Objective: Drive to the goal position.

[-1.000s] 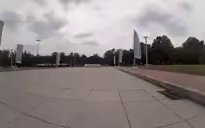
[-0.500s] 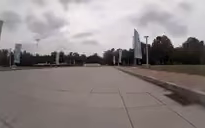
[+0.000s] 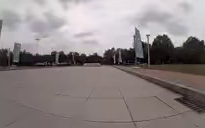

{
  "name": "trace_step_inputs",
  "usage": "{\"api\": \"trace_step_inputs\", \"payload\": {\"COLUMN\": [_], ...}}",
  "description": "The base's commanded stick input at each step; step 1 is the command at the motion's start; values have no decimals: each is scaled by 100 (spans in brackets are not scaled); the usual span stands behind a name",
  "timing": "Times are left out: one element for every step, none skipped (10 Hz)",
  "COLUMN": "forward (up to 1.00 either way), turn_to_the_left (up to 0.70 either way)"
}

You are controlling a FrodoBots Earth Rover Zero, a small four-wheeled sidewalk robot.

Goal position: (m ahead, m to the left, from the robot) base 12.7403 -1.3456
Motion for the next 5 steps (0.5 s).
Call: {"api": "trace_step_inputs", "payload": {"forward": [60, 60, 60, 60, 60], "turn_to_the_left": [0, 0, 0, 0, 0]}}
